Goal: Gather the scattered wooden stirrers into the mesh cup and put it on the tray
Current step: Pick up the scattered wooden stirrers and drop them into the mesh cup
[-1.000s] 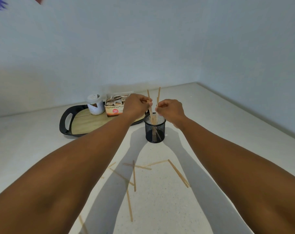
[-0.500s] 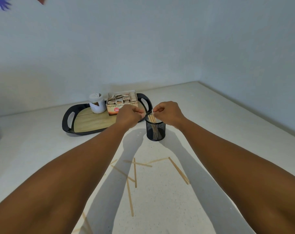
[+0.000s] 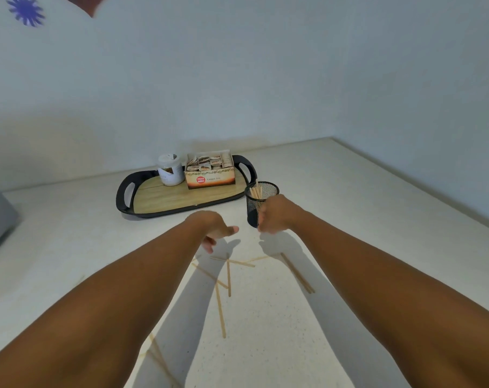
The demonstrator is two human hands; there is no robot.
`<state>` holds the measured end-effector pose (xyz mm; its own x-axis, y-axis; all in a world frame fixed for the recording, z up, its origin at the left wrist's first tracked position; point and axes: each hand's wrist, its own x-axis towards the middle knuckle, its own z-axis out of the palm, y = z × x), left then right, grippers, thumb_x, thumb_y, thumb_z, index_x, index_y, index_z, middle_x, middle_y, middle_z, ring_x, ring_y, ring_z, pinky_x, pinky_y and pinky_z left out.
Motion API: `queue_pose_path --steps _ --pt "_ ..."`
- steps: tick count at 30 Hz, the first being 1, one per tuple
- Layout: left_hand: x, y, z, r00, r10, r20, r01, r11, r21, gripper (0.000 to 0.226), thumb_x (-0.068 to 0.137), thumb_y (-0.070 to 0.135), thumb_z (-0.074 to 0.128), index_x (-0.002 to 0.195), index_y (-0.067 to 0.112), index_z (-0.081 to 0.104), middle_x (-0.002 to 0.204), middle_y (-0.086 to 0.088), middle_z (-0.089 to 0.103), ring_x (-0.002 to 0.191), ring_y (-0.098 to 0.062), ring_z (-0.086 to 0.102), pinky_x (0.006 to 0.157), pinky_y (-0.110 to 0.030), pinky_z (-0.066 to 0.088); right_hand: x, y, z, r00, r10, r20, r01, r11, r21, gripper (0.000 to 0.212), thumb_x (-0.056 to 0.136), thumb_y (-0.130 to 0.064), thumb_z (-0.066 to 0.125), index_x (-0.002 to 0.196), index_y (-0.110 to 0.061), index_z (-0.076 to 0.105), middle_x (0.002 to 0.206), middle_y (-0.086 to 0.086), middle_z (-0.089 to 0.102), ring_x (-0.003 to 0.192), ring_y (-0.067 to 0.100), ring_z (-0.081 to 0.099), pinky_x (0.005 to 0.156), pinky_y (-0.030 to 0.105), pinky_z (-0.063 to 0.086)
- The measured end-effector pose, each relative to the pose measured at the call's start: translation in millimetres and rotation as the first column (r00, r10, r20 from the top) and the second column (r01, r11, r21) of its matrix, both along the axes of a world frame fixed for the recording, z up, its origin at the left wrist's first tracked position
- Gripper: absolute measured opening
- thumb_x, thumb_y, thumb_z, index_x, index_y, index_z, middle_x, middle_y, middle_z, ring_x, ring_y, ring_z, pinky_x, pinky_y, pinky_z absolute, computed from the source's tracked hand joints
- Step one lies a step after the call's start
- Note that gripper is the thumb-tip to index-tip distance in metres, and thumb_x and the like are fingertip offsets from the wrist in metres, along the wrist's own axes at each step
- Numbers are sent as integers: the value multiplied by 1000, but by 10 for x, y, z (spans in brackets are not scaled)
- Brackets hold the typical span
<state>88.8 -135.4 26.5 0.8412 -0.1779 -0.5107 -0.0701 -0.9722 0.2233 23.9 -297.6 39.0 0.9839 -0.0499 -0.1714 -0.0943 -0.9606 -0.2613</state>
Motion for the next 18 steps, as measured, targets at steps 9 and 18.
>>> queue_pose_path --steps 9,18 --pt "-184 99 -268 975 128 -180 -133 991 -17 86 86 66 61 138 -1 45 109 -16 67 89 -26 74 90 -37 59 -268 -95 -163 945 -120 -306 101 992 -77 32 79 -19 80 100 2 69 89 11 73 81 23 72 88 35 57" --pt "-301 -39 -413 961 -76 264 77 997 7 60 67 62 83 91 10 65 80 0 73 73 -13 68 68 -23 49 -306 -75 -277 880 -206 -427 179 978 -102 33 81 -19 78 109 -3 71 66 0 67 82 18 68 98 33 51"
